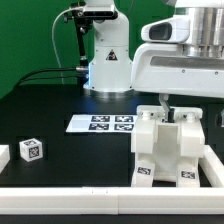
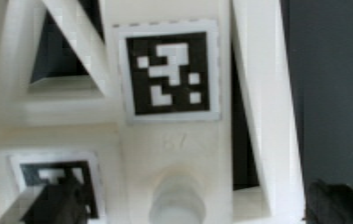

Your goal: Assemble chair

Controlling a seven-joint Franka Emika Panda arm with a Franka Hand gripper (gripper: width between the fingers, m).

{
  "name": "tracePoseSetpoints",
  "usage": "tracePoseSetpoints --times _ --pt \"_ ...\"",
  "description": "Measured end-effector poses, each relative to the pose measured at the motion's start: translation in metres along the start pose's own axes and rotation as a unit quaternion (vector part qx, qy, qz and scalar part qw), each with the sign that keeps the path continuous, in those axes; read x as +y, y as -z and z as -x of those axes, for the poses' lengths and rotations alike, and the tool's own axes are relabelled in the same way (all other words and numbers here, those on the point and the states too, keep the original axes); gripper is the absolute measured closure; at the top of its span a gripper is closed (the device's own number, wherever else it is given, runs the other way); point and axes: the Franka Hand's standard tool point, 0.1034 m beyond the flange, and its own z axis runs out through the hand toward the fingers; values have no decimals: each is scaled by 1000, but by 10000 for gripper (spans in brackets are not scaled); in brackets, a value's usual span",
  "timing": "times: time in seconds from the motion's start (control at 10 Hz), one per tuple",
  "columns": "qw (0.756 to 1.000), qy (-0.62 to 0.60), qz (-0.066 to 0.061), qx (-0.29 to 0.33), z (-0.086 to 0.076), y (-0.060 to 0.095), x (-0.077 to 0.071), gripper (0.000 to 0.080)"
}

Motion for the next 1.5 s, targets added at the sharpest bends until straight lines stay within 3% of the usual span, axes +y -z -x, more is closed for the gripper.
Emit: tracePoseSetpoints --times 0.2,0.3,0.6,0.9,1.0,1.1,1.3,1.5 --pt "1000 1 1 -6 2 2 1 153" --pt "999 3 5 -33 8 17 4 151" --pt "998 14 -13 -61 24 88 5 151" --pt "998 13 -13 -60 24 85 5 151" --pt "998 5 -19 -64 28 84 5 151" --pt "997 -6 -30 -71 40 83 6 151" --pt "994 -19 -42 -98 80 82 5 151" --pt "997 -14 -19 -79 93 81 1 151"
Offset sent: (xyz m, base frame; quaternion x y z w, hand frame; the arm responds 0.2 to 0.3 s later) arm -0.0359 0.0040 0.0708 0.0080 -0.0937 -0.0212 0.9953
